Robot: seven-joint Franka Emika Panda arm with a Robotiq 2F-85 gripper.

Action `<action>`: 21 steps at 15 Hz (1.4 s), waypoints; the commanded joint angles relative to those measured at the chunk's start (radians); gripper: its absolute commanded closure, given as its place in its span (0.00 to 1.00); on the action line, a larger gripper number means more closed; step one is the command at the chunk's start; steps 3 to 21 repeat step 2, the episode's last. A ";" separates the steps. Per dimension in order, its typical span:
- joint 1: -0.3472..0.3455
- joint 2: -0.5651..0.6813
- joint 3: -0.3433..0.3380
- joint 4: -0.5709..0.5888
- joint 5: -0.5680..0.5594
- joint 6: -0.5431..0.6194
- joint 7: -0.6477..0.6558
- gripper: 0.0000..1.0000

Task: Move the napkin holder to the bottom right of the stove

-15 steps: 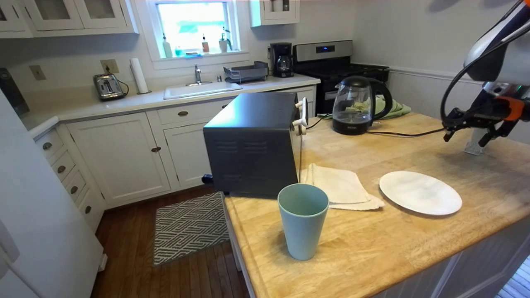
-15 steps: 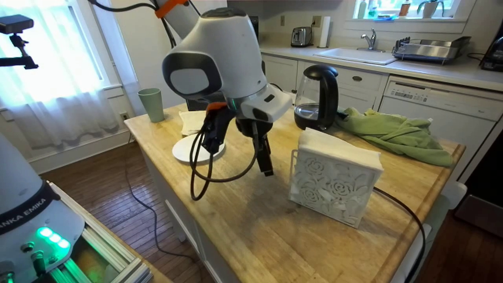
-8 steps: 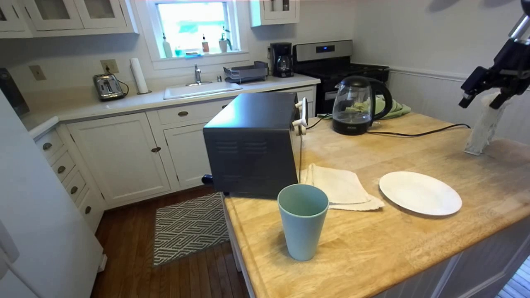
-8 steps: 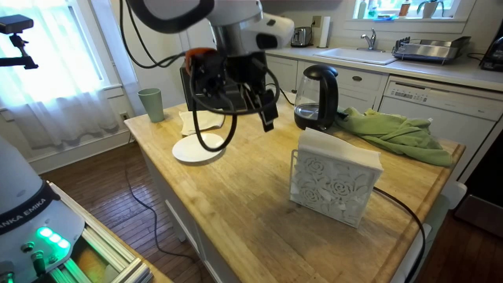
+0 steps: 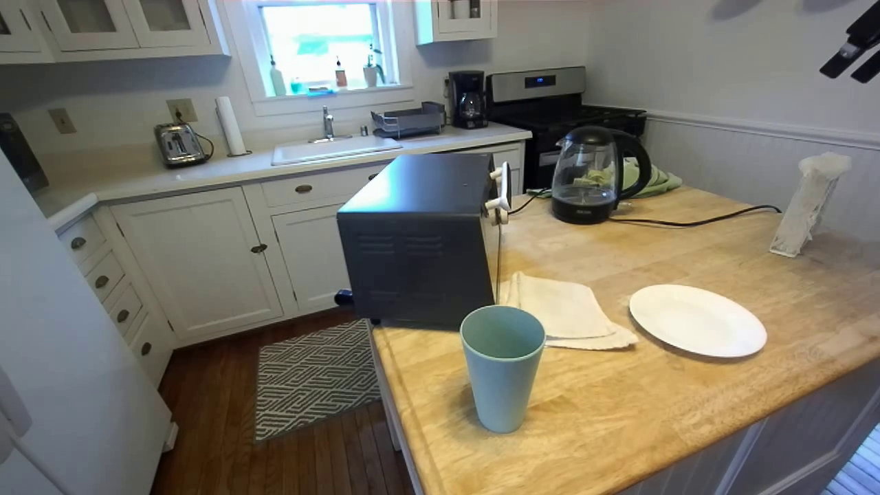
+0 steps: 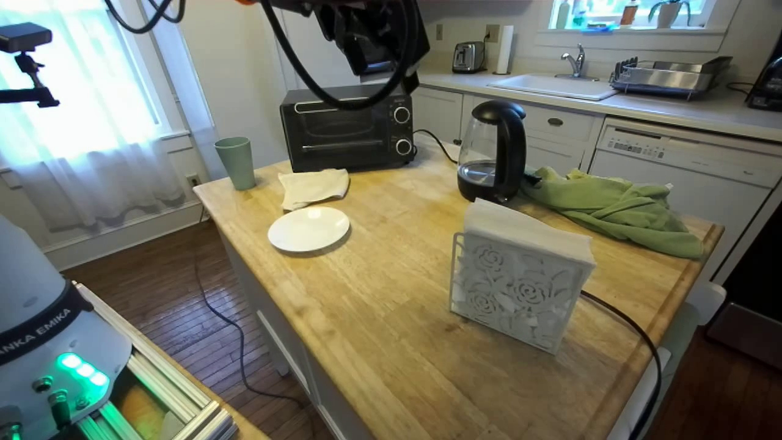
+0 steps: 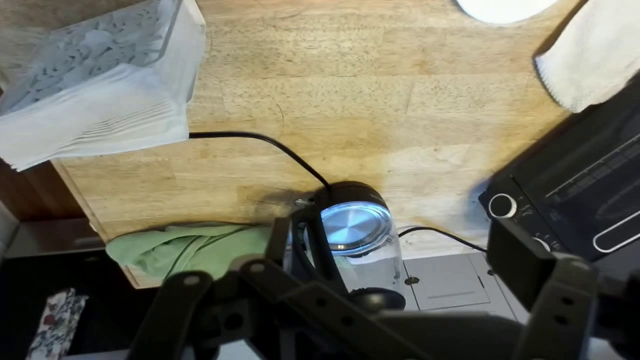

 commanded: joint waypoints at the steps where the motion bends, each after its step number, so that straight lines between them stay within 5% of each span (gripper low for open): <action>1: -0.005 -0.003 0.002 0.000 0.001 -0.002 0.000 0.00; 21: -0.005 -0.002 0.003 -0.003 0.001 -0.002 0.001 0.00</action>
